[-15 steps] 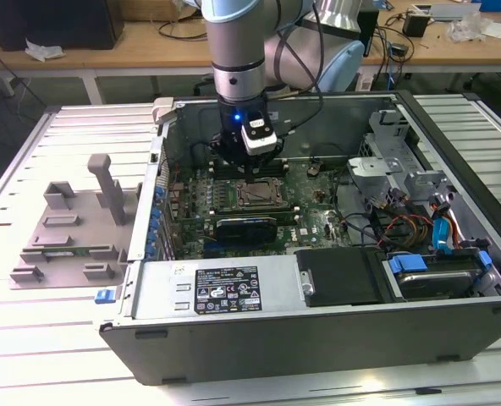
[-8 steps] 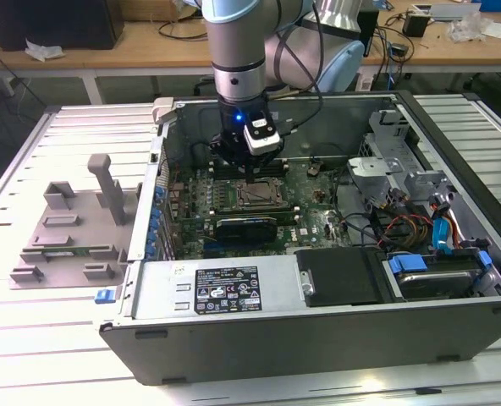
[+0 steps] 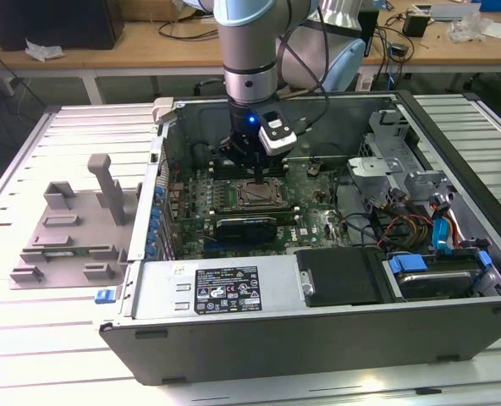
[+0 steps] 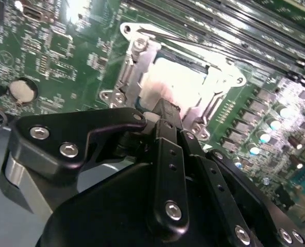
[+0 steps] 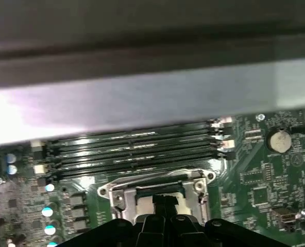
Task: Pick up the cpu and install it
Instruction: 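Install the first cpu locking lever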
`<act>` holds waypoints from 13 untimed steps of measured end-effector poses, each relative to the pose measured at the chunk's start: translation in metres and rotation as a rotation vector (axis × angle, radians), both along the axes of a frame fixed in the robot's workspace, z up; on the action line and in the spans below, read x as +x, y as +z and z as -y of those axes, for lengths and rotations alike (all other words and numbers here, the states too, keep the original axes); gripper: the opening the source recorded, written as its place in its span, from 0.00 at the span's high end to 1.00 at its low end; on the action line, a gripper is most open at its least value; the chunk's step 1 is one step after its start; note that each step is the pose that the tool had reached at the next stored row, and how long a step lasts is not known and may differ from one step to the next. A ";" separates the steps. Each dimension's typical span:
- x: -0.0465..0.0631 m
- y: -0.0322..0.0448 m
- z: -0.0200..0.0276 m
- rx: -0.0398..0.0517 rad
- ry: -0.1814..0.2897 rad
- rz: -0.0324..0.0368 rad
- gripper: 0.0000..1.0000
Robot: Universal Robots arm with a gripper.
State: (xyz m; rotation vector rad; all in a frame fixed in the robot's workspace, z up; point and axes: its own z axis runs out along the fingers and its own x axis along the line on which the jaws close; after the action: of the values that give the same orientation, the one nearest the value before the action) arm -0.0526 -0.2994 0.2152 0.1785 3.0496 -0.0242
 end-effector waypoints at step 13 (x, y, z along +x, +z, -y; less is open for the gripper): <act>-0.001 0.0023 0.0194 0.0000 0.111 -0.0001 0.89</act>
State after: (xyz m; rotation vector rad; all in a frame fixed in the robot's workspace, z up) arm -0.0534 -0.3188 0.2175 0.0098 3.0542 -0.0168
